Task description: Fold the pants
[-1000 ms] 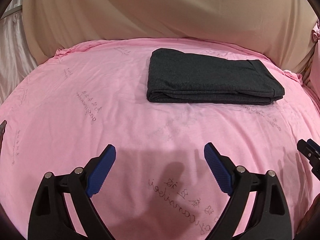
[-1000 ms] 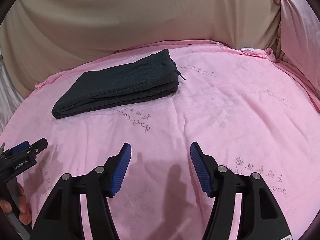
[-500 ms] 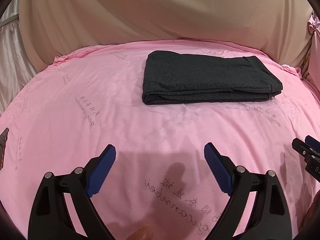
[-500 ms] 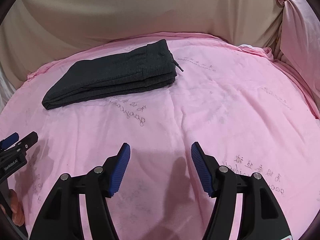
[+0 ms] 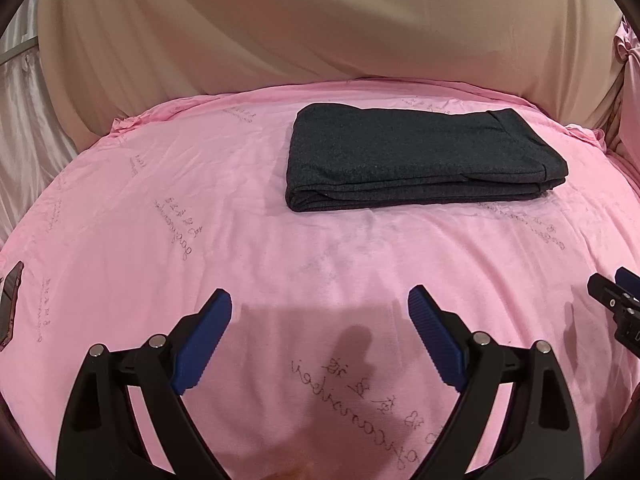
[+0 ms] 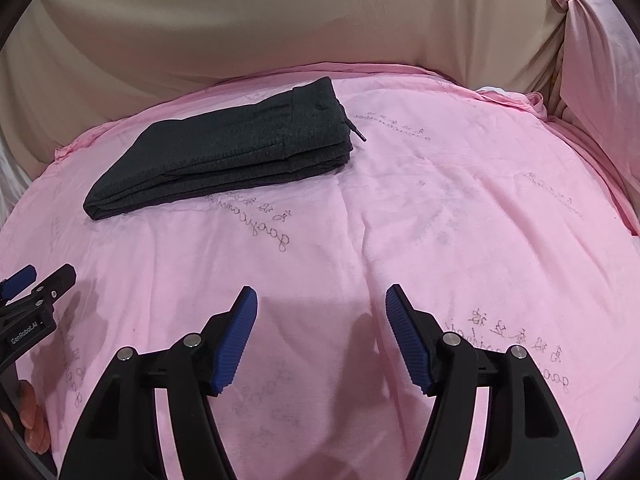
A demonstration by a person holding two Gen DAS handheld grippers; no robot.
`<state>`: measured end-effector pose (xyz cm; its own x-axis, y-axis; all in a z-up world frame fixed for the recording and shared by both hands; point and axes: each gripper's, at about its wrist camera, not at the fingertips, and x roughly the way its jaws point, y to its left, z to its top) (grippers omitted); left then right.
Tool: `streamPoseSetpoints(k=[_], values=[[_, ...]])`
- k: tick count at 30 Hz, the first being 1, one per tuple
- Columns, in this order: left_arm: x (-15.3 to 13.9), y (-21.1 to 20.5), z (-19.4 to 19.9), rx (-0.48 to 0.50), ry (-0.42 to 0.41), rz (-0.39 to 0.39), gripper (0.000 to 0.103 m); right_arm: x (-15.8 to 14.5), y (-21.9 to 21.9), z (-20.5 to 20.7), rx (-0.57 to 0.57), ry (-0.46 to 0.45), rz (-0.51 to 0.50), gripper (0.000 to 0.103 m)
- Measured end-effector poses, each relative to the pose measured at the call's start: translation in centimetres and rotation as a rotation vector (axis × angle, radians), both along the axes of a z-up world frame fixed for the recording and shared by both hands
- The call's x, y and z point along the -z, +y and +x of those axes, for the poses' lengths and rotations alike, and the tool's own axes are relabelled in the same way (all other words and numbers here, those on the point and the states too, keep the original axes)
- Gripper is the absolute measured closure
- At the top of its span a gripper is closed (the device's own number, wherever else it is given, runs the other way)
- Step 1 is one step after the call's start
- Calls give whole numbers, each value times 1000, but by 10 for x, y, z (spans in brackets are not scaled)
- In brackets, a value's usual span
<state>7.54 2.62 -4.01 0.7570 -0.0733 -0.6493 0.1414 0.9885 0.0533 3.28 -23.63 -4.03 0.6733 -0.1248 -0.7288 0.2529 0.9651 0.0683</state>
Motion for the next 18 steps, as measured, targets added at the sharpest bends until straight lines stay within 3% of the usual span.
streamPoseSetpoints(k=[12,16,18], values=[[-1,-1,0,-2,-4,15,15,0,0,0,0,-1,0,37],[0,-8,0,8,-8,66,15,0,0,0,1,1,0,37],[0,-16,-1,18,-18,109,7,0,0,-1,1,1,0,37]])
